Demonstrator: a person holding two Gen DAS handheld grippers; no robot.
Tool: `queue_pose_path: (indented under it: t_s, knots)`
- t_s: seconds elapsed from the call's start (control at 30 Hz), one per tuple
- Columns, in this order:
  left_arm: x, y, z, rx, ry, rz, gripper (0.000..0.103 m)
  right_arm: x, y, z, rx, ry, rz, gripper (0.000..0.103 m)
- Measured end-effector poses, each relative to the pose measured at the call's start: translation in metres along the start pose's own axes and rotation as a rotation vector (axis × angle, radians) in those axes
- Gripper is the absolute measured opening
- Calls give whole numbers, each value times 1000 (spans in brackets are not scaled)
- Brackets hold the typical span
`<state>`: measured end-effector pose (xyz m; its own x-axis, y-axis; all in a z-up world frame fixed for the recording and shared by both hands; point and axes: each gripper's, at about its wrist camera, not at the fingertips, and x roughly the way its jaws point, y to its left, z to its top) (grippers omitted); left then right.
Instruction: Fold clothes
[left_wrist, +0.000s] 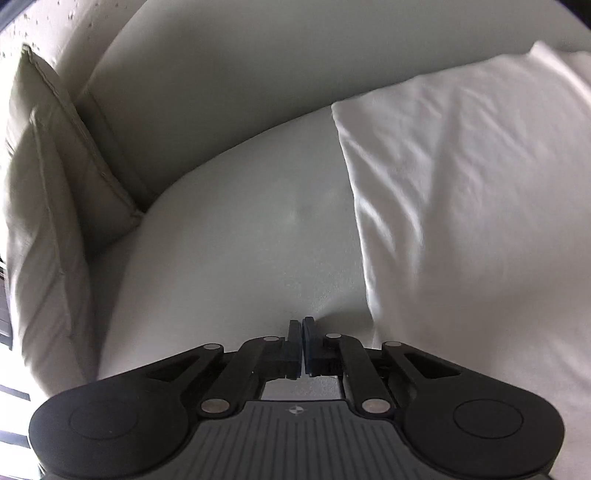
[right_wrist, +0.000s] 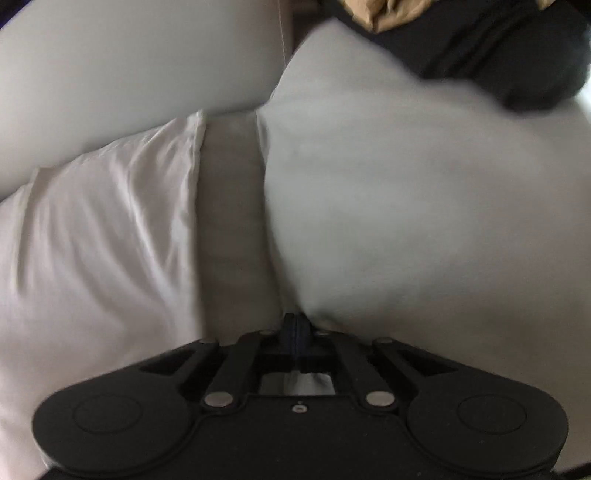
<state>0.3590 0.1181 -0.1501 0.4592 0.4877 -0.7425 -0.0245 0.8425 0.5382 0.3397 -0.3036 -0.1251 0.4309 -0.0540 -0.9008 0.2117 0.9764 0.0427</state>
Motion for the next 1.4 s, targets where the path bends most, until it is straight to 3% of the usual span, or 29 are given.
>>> queue_pose_path:
  t_s: [0.03,0.13,0.17,0.27,0.33,0.4,0.43,0.5,0.57,0.67,0.7,0.8,0.87,0.93,0.97,1.03,1.17,1.27,1.4]
  knots:
    - [-5,2,1,-14,-8,-6,9,-7,3,-1,-1,-33,6,0]
    - [-28,21,7,-153,-92,-124,11,-27,12,-3,-5,-134,26,5]
    - [-34,24,10,-200,-146,-183,11,-35,18,-6,-16,-190,68,5]
    - [-43,24,18,-303,-277,-367,10,-39,32,-4,14,-229,253,8]
    - [-38,11,24,-295,-301,-480,11,-28,48,1,15,-182,344,8]
    - [-30,-8,27,-246,-296,-520,10,-16,66,6,-9,-132,409,9]
    - [-24,-17,29,-205,-291,-507,11,-10,75,8,-22,-108,438,11]
    - [-8,-28,33,-149,-240,-407,11,0,89,11,-83,-79,372,11]
    - [2,-20,36,-180,-190,-289,11,3,87,13,-107,-141,214,3]
    - [17,0,37,-239,-113,-158,8,17,52,17,-49,-204,-47,6]
    - [22,6,36,-255,-92,-118,7,27,30,18,24,-165,-50,0]
    - [24,17,32,-325,-108,-90,7,24,-3,18,157,-154,90,0]
    - [16,25,32,-397,-164,-148,10,13,0,18,167,-201,135,8]
    - [9,32,33,-454,-216,-233,19,6,5,21,176,-250,213,38]
    - [6,32,35,-471,-229,-257,23,6,6,25,194,-265,240,39]
    - [7,30,43,-474,-248,-289,31,9,8,32,211,-277,271,39]
    - [19,27,62,-399,-268,-357,31,23,14,47,216,-275,291,38]
    - [33,19,83,-345,-235,-420,28,33,18,58,219,-273,307,36]
    - [39,12,96,-318,-261,-420,3,47,24,72,223,-270,328,16]
